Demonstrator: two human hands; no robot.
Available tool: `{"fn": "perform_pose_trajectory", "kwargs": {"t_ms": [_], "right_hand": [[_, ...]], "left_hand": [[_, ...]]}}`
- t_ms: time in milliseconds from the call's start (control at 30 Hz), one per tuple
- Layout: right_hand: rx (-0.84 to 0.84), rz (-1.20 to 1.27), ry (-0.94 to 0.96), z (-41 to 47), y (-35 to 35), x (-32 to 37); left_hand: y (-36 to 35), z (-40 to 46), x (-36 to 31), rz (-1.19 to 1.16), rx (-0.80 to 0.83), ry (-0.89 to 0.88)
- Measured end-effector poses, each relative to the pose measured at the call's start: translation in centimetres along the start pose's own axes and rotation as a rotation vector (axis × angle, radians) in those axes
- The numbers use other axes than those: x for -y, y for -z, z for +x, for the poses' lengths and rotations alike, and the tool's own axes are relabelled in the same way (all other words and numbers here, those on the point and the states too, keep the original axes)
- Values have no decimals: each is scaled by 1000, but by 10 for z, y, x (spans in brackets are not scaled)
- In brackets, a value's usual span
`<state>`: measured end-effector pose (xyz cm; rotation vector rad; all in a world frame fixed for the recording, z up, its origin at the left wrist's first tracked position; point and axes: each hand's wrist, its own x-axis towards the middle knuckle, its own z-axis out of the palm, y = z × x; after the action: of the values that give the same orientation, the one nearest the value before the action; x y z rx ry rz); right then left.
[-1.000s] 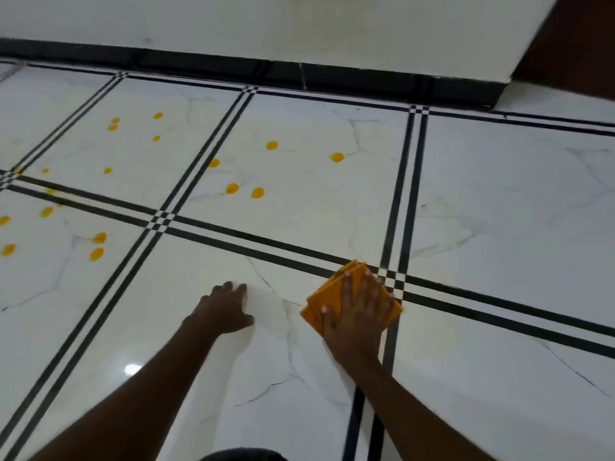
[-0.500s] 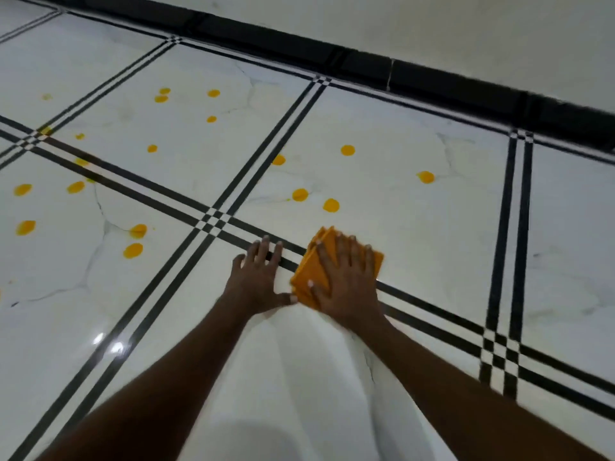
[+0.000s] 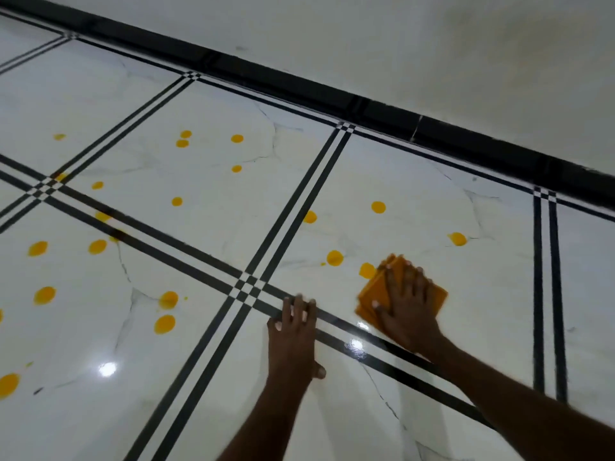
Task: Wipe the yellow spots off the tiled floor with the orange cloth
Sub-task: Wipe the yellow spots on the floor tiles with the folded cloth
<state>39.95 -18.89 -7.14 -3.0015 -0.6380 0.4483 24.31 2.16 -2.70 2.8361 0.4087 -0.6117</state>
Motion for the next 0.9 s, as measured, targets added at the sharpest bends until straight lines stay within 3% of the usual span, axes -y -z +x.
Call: {"fn": "perform_pose_trajectory", "kwargs": {"t_ms": [100,200,333,433,567,667,800,900], "right_hand": [[-112,-26,225,-32,-19,41],[-124,8,327,-76,-30,35],[-142,-18,181,-22,-10,-1],[-181,-11,52,48,0,35],[-193,-25,242,35,-10,110],[-133,10,325,-40,-22,78],[-153,-8,253,-29,-14,29],[-222,18,146,40,-1,77]], "left_hand": [[-8,7,24,-68,-22,14],[-14,7,28,-91,-70,-20],[-12,-5,38,-97,-111,-22],[-9,-3,44,-71,-96,-28],[-6,-6,46,-77,-90,8],[-7,-21,52,-73,-90,42],[-9,-37,62,-67,-64,95],[-13,-44,67,-68,-96,126]]}}
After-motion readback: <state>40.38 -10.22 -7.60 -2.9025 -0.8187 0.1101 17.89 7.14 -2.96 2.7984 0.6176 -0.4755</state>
